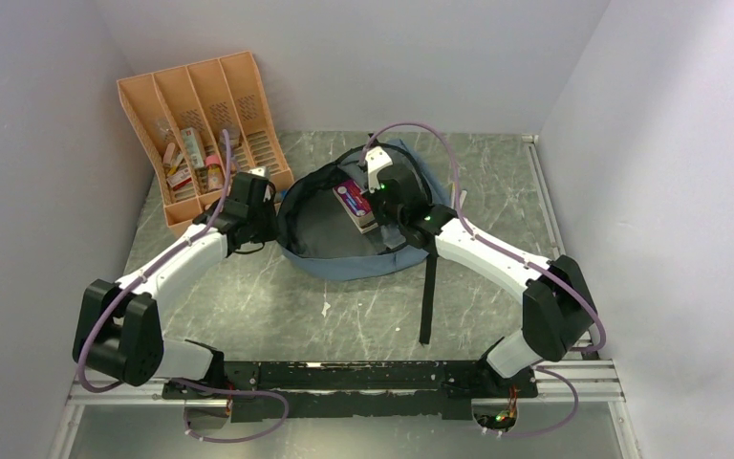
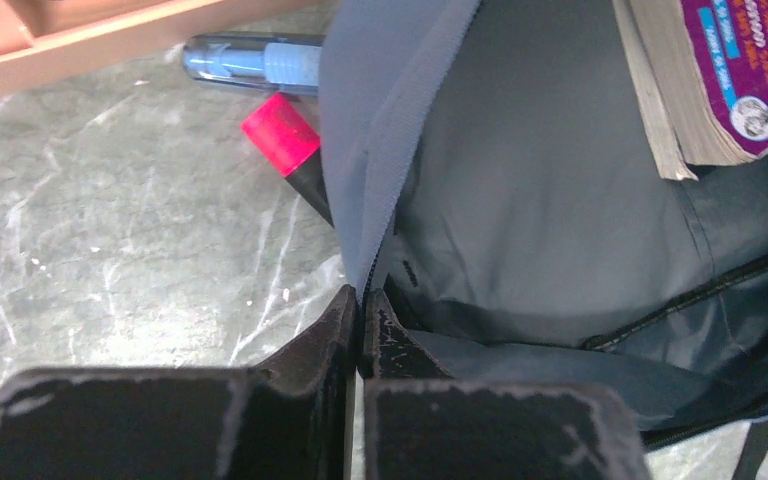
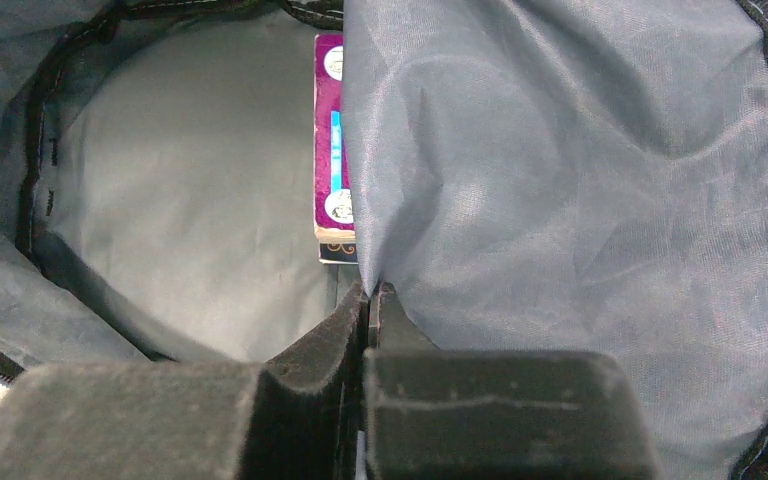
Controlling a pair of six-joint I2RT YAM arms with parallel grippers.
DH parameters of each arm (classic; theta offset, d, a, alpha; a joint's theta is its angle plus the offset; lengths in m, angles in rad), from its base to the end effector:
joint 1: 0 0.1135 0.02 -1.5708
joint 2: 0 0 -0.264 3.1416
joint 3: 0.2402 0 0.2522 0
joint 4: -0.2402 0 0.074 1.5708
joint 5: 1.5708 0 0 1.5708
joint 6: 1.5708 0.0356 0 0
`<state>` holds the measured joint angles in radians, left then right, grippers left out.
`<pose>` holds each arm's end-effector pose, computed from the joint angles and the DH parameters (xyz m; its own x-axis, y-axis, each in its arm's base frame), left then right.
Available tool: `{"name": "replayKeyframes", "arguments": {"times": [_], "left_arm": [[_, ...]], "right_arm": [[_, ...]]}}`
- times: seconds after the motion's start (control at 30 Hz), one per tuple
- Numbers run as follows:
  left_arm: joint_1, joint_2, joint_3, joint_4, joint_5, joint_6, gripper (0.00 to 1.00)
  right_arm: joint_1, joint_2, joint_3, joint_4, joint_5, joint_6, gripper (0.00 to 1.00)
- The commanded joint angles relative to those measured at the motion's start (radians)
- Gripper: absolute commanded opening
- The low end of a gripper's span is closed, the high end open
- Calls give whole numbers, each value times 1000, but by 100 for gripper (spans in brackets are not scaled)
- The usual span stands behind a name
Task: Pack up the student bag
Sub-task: Zip the student bag at the center of the board.
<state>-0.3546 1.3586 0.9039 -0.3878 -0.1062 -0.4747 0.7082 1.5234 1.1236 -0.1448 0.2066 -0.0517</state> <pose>0.2673 -0.0949 0.2362 -0.7501 -0.2069 -0.6282 -0.0716 0.9696 -0.2339 0.2703 0.2218 0.2807 -0.3670 -0.3808 -0.8487 -0.5230 0.8390 -0.1503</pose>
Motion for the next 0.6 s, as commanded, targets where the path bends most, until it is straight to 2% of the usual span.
{"name": "replayKeyframes", "arguments": {"times": [0.0,0.2,0.57], "left_arm": [[11,-8,-4,56,96,41,5],[10,-54,34,30,194,56,5],[-65,-109,101,-86,237,32,5]], "right_arm": [[11,5,24,-15,9,-10,0],[11,-19,22,-10,88,-24,0],[10,-35,38,-79,145,-140,0]]}}
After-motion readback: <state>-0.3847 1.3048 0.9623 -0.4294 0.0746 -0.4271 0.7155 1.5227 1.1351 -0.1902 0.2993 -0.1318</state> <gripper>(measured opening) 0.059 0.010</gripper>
